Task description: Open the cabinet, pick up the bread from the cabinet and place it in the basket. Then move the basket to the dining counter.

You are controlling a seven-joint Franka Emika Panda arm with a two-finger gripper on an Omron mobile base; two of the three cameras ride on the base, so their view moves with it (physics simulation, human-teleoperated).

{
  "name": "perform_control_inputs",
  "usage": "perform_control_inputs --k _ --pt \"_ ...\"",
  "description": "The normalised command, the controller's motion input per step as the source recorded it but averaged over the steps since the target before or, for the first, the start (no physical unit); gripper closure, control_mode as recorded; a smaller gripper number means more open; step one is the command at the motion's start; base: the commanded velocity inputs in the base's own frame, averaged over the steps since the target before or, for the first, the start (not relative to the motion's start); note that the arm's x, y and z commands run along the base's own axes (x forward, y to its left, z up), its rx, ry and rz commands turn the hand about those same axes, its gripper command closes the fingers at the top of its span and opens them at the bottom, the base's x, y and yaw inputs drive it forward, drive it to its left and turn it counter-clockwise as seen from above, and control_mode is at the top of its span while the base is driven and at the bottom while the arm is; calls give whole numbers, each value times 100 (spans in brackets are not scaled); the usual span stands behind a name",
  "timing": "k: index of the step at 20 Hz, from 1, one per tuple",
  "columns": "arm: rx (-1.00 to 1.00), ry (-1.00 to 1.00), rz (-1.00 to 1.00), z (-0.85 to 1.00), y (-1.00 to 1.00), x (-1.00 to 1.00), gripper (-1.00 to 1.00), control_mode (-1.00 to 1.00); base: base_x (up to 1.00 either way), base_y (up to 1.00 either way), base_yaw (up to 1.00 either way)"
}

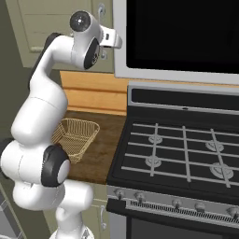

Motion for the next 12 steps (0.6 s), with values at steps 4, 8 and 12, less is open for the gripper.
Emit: perform_control_inputs --k 4,8,12 --pt "0 8 0 0 0 54 -100 -100 0 0 0" --pt "0 -1 0 -1 6 51 -100 -100 0 0 0" --pt "0 -12 2 -18 31 39 -100 -100 0 0 0"
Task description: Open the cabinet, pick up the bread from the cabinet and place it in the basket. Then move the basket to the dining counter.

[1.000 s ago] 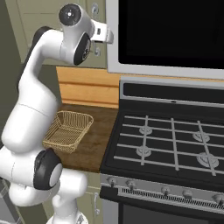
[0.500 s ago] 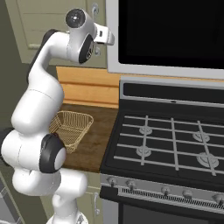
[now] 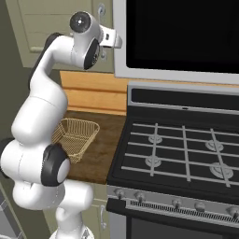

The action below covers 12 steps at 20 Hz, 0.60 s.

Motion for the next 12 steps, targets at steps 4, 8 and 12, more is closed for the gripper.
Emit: perform_control_inputs --k 4,8,12 --pt "0 -6 6 -10 48 38 100 -100 0 0 0" --pt "1 0 7 0 57 38 100 -100 0 0 0" --pt "0 0 11 0 69 20 100 -100 0 0 0"
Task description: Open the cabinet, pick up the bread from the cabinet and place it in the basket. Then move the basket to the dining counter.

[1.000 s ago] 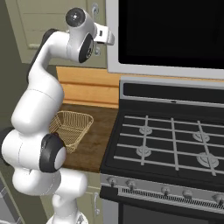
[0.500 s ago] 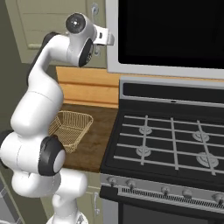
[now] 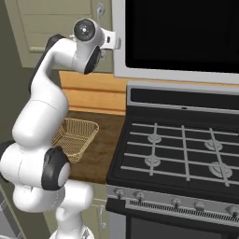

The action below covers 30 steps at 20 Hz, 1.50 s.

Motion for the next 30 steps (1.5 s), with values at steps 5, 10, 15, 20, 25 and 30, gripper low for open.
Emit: perform_control_inputs --k 5,10,15,20,25,30 --pt "0 0 16 6 78 -38 100 -100 0 0 0" --pt "0 0 11 19 100 -100 100 -100 0 0 0" --pt "0 0 5 15 100 -100 100 -100 0 0 0" --pt "-7 -1 1 15 73 -100 100 -100 0 0 0" --pt "-17 3 0 33 84 -97 100 -100 0 0 0" --pt "-15 13 0 35 100 -91 100 -100 0 0 0"
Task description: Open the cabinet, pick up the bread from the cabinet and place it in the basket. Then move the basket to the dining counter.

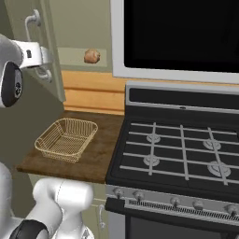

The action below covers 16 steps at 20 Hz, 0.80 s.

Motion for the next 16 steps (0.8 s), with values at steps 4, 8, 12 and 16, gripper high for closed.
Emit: perform_control_inputs --k 4,8,12,16 --pt "-2 5 0 21 99 -100 100 -100 0 0 0" --pt "23 0 1 36 6 -100 100 -100 0 0 0" --pt "25 0 0 23 -77 -100 100 -100 0 0 0" --pt "19 0 -1 33 -100 -100 100 -100 0 0 0"
